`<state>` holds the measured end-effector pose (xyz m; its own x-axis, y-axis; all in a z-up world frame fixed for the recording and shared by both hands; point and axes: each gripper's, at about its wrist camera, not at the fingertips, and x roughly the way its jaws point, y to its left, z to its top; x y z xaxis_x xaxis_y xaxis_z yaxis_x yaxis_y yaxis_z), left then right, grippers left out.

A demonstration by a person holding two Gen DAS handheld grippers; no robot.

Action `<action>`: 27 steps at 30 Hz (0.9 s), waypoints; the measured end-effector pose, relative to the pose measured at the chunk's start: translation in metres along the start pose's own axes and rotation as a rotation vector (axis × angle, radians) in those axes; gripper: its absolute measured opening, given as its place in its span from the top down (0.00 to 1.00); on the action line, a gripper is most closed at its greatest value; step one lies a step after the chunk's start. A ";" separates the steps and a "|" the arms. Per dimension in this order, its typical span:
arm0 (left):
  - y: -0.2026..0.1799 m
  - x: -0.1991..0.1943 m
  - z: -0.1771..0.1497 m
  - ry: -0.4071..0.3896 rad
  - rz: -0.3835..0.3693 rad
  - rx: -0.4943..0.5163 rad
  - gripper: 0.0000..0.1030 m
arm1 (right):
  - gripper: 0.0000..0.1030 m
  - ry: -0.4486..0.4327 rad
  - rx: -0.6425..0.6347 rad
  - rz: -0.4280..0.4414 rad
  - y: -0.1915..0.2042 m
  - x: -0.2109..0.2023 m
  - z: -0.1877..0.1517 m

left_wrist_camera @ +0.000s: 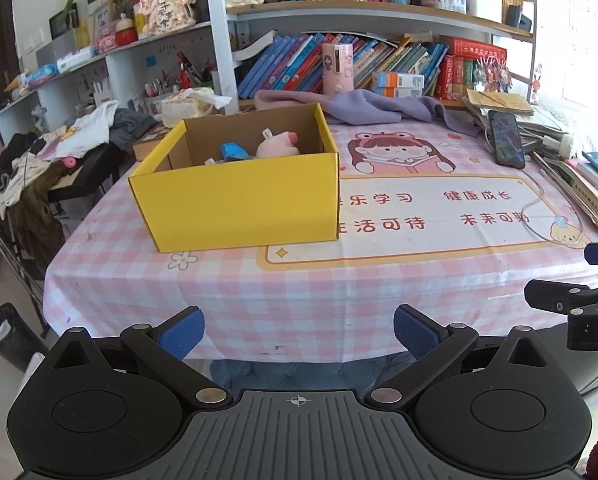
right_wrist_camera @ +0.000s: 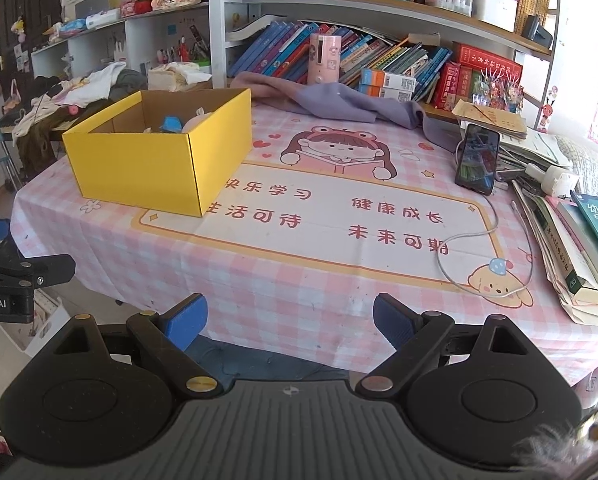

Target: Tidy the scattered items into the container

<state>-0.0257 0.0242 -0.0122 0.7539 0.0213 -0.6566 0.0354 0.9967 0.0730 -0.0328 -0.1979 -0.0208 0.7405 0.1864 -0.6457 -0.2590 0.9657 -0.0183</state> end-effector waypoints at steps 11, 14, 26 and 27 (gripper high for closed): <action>-0.002 0.004 0.004 -0.003 -0.016 0.008 0.01 | 0.10 -0.023 -0.037 -0.005 0.003 -0.003 0.005; -0.004 0.005 0.004 -0.003 -0.022 0.022 0.01 | 0.06 -0.031 -0.040 -0.013 0.004 -0.004 0.004; 0.000 0.010 0.004 0.019 -0.027 0.008 0.01 | 0.05 -0.014 -0.020 -0.011 0.002 0.003 0.005; -0.001 0.010 0.003 0.019 -0.027 0.007 0.01 | 0.05 -0.014 -0.021 -0.010 0.002 0.003 0.005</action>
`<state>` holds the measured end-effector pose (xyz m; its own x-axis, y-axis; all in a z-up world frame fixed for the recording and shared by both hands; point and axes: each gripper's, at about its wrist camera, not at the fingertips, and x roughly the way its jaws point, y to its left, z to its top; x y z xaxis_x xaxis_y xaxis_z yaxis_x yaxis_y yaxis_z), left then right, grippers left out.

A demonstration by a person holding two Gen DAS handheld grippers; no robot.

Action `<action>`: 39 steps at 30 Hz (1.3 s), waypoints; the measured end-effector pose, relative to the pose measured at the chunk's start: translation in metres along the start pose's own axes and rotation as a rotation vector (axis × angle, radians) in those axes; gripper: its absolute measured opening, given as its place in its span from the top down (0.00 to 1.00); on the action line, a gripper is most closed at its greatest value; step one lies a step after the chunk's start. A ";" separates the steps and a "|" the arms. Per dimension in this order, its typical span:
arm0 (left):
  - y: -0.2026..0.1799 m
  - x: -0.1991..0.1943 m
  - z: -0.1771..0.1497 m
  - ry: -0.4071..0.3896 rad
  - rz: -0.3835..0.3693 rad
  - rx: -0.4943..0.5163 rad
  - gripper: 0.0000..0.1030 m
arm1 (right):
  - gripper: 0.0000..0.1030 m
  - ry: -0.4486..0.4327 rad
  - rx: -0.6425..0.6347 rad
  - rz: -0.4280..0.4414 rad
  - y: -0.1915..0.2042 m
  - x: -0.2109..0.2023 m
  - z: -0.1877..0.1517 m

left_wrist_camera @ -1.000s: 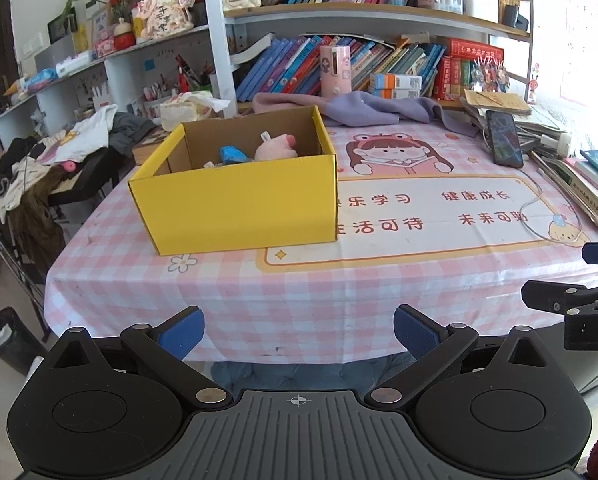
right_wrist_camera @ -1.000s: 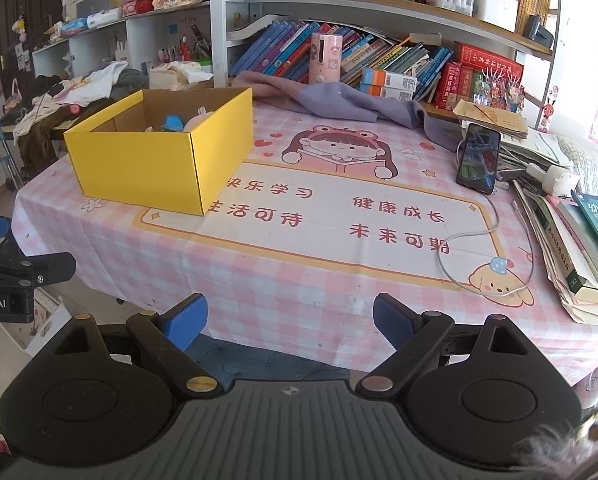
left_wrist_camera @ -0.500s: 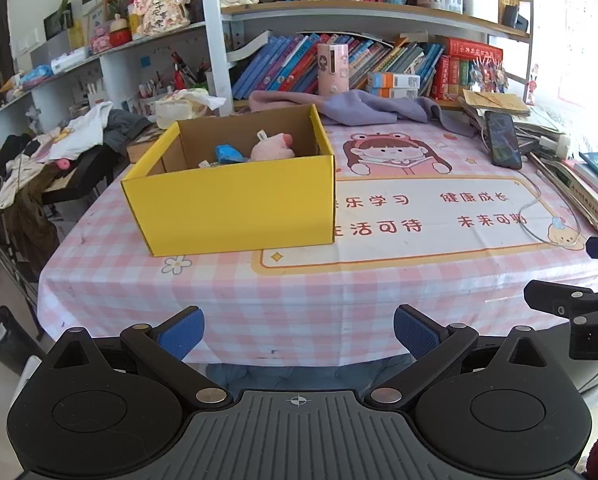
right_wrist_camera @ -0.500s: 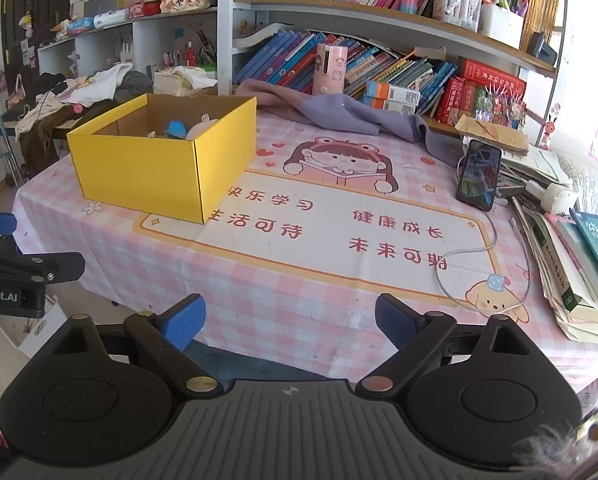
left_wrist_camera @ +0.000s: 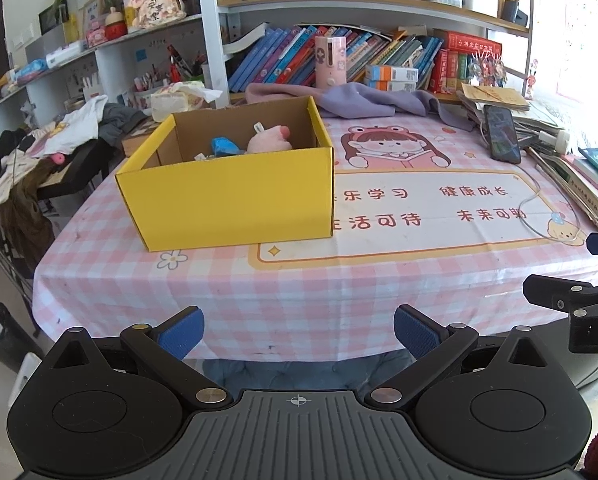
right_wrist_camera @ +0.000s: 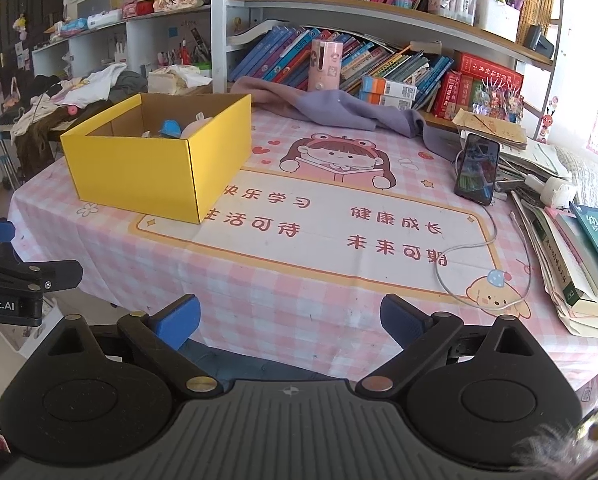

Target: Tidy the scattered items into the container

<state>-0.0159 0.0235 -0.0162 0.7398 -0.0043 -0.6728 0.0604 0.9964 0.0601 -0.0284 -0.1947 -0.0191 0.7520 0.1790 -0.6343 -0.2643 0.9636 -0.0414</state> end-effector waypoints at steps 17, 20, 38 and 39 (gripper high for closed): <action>0.001 -0.001 -0.003 -0.001 0.001 -0.011 0.01 | 0.03 0.002 -0.010 0.000 0.002 0.001 -0.001; 0.001 -0.002 -0.003 -0.004 -0.002 -0.013 0.01 | 0.03 0.001 -0.011 -0.001 0.002 0.001 -0.002; -0.001 -0.002 -0.003 0.004 -0.005 -0.012 0.01 | 0.02 0.004 -0.011 -0.002 0.002 0.000 -0.002; -0.001 -0.002 -0.003 0.004 -0.006 -0.012 0.01 | 0.02 0.006 -0.012 -0.002 0.002 0.000 -0.002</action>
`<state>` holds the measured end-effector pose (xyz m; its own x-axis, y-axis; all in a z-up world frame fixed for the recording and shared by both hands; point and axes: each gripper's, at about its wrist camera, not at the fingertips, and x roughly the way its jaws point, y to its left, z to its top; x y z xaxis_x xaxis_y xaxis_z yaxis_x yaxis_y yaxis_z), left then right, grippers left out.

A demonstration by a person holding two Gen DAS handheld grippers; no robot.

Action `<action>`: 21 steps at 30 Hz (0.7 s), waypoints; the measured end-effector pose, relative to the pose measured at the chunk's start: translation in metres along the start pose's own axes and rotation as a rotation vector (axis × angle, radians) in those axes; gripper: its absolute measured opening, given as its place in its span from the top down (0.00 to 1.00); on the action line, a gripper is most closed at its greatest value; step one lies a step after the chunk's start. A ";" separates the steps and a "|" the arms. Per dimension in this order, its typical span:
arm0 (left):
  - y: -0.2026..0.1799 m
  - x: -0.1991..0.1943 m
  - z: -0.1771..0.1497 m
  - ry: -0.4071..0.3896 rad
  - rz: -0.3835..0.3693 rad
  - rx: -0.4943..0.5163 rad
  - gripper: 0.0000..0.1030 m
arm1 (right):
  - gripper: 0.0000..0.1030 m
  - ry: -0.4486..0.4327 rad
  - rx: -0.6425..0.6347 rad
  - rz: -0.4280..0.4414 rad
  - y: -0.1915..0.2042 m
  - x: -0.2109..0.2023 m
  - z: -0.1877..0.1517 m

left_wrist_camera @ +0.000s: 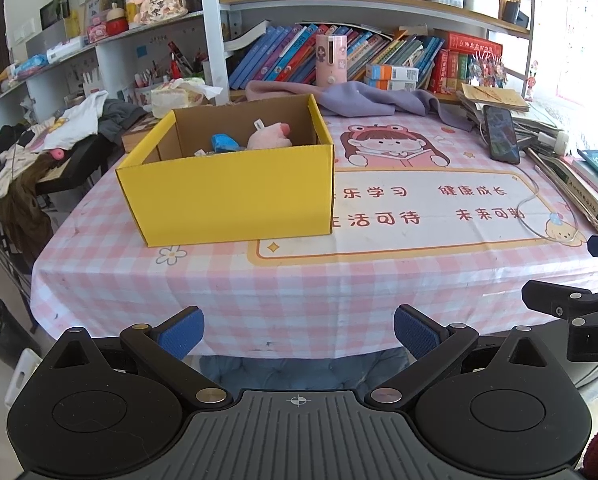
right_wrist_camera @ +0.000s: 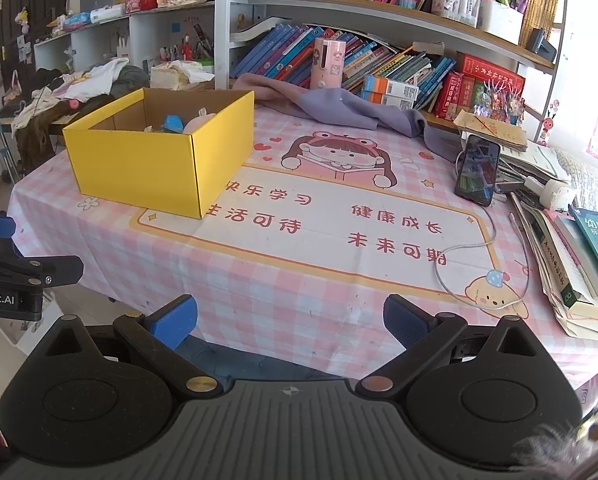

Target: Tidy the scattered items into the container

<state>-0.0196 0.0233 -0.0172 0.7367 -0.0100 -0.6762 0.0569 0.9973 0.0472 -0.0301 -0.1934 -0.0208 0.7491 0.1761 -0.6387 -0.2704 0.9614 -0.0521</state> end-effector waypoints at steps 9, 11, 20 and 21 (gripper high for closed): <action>-0.001 0.002 0.001 0.008 0.000 0.003 0.01 | 0.02 0.003 -0.004 0.002 0.000 0.000 -0.001; -0.001 0.002 0.001 0.010 -0.002 0.004 0.01 | 0.02 0.006 -0.005 0.002 0.001 0.001 -0.001; 0.002 0.007 -0.001 0.043 -0.043 -0.025 0.01 | 0.02 0.036 -0.021 0.015 0.002 0.005 -0.001; 0.002 0.008 -0.001 0.046 -0.048 -0.028 0.01 | 0.02 0.041 -0.026 0.016 0.003 0.006 -0.001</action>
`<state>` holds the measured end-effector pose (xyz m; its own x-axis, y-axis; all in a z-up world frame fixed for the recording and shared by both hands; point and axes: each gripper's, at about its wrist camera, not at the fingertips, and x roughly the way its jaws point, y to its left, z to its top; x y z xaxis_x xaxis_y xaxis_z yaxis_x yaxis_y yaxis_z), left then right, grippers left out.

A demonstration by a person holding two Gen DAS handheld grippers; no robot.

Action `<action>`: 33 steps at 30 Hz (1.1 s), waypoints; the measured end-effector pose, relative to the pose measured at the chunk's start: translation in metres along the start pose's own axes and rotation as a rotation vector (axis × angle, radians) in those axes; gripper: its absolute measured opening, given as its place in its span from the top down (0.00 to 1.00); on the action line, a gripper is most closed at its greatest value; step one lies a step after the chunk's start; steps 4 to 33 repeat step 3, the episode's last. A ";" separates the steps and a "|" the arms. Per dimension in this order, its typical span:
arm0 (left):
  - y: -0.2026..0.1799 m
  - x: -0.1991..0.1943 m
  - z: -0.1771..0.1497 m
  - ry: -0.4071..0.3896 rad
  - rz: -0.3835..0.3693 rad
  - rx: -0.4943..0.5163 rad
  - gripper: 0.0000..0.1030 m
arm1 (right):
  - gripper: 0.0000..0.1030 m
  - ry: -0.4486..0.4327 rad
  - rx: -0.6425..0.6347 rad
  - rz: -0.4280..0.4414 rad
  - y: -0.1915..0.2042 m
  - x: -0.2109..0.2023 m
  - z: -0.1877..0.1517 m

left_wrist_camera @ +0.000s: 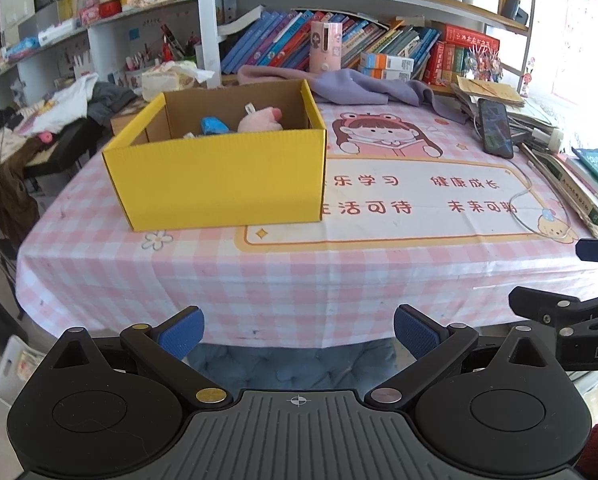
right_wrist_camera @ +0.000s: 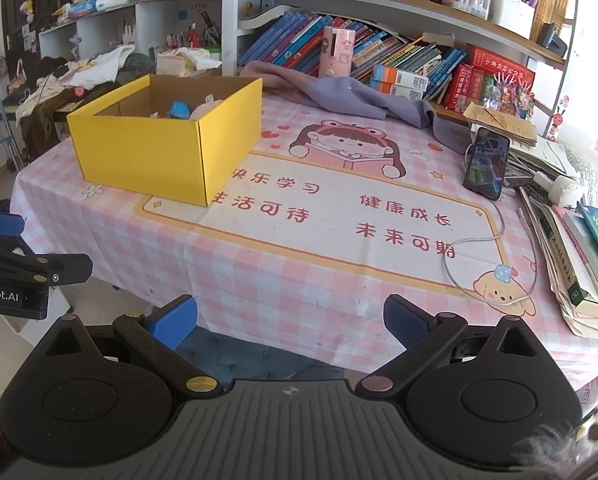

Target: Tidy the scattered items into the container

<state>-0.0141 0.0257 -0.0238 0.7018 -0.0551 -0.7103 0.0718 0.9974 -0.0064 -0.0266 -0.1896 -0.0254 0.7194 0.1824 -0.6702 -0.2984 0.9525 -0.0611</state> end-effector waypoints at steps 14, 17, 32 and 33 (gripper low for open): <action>0.000 0.002 0.000 0.003 -0.028 -0.006 0.01 | 0.02 0.010 -0.007 0.000 0.000 0.003 0.002; 0.000 0.002 0.000 0.003 -0.028 -0.006 0.01 | 0.02 0.010 -0.007 0.000 0.000 0.003 0.002; 0.000 0.002 0.000 0.003 -0.028 -0.006 0.01 | 0.02 0.010 -0.007 0.000 0.000 0.003 0.002; 0.000 0.002 0.000 0.003 -0.028 -0.006 0.01 | 0.02 0.010 -0.007 0.000 0.000 0.003 0.002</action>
